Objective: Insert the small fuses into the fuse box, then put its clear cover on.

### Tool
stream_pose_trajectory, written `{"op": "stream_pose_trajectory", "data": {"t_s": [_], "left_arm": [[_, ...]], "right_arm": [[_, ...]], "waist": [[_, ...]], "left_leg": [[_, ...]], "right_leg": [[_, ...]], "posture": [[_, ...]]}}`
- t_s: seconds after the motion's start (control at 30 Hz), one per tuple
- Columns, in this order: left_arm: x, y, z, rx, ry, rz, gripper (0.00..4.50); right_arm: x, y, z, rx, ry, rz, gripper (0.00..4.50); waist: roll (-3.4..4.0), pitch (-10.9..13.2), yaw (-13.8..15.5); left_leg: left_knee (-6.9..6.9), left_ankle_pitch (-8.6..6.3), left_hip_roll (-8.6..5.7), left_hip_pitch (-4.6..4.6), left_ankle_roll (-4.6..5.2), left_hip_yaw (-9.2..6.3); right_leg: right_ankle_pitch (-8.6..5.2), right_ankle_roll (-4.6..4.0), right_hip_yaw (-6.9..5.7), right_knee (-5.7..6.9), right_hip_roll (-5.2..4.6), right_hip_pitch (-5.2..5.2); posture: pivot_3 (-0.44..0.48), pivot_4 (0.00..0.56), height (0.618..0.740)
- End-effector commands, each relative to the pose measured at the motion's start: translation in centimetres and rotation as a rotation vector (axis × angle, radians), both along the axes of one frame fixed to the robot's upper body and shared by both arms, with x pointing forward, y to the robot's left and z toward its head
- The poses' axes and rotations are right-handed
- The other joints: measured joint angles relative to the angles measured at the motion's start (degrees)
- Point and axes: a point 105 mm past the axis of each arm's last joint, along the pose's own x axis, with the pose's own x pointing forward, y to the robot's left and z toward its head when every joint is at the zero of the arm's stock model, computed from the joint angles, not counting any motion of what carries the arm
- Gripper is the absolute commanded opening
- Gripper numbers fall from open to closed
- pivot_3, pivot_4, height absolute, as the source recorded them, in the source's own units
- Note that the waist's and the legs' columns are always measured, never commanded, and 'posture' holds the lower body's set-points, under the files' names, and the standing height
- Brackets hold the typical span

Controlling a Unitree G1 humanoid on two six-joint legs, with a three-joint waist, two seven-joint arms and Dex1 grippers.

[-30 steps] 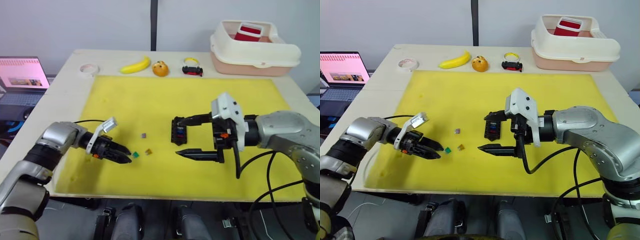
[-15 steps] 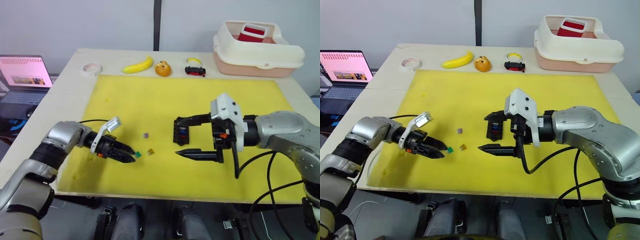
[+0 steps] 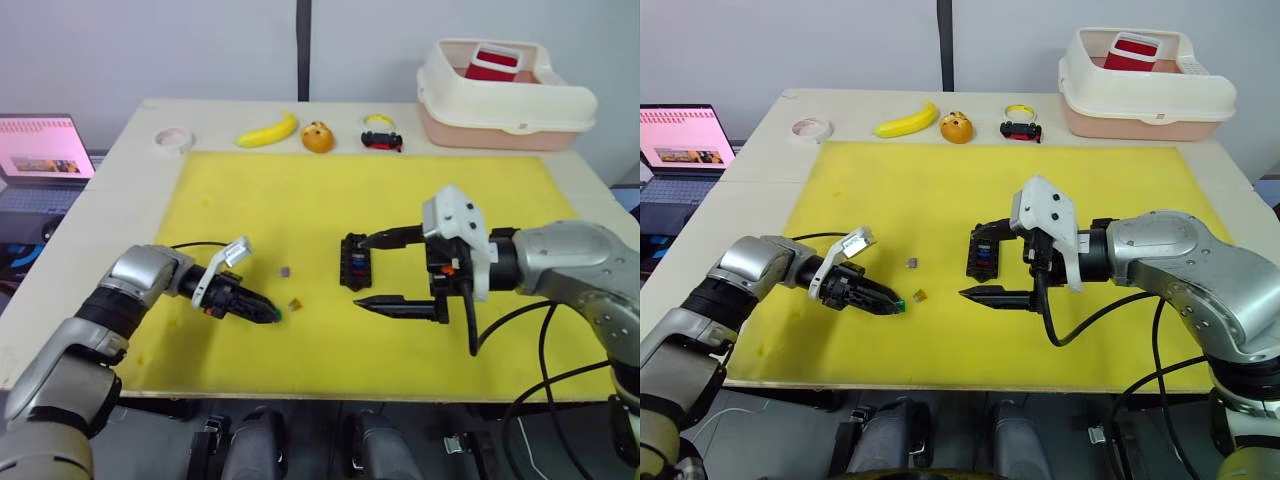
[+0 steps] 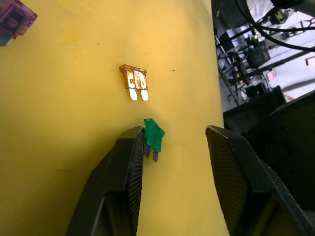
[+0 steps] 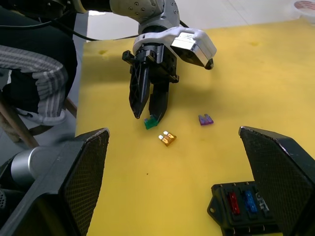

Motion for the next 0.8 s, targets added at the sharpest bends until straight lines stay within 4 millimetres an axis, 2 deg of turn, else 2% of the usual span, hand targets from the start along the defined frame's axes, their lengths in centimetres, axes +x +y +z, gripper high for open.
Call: {"op": "stream_pose_trajectory", "data": {"t_s": [0.03, 0.43, 0.47, 0.5, 0.8], "left_arm": [[0.3, 0.2, 0.4, 0.003, -0.028, -0.001, 2.07], [0.8, 1.0, -0.3, 0.054, -0.053, 0.014, 2.07], [0.8, 1.0, -0.3, 0.056, -0.054, 0.016, 1.51], [0.8, 1.1, -0.3, 0.058, -0.055, 0.017, 1.22], [0.9, 1.2, -0.6, 0.065, -0.059, 0.021, 1.22]], "right_arm": [[-0.4, 0.2, 0.7, -0.003, -0.046, 0.019, 4.5], [-0.4, 0.3, 0.6, -0.004, -0.048, 0.017, 4.5], [-0.3, 0.3, 0.6, -0.004, -0.049, 0.017, 4.5], [-0.4, 0.3, 0.6, -0.004, -0.049, 0.018, 4.5], [-0.3, 0.4, 0.5, -0.011, -0.056, 0.023, 4.5]], "waist": [[0.0, 0.0, 0.06], [0.0, 0.0, 0.02], [0.0, 0.0, 0.0], [0.0, 0.0, -0.03], [0.0, 0.0, -0.07]], "left_leg": [[-0.01, 0.0, 0.01, 0.0, 0.0, 0.0], [-0.01, 0.0, 0.02, 0.0, 0.0, 0.0], [0.0, 0.0, 0.02, 0.01, 0.0, 0.0], [0.0, 0.0, 0.03, 0.01, 0.0, 0.01], [-0.02, 0.0, 0.07, 0.01, 0.0, 0.01]], "right_leg": [[0.0, 0.0, 0.0, 0.0, 0.01, 0.0], [0.0, 0.0, 0.0, 0.0, 0.01, -0.01], [0.0, 0.0, 0.0, 0.0, 0.02, -0.01], [0.0, 0.0, 0.0, 0.0, 0.02, -0.01], [0.0, -0.01, 0.01, 0.01, 0.05, -0.04]], "posture": [[0.0, 0.15, 0.739], [0.0, 0.15, 0.739], [0.0, 0.15, 0.739], [0.0, 0.15, 0.739], [0.0, 0.15, 0.739]]}}
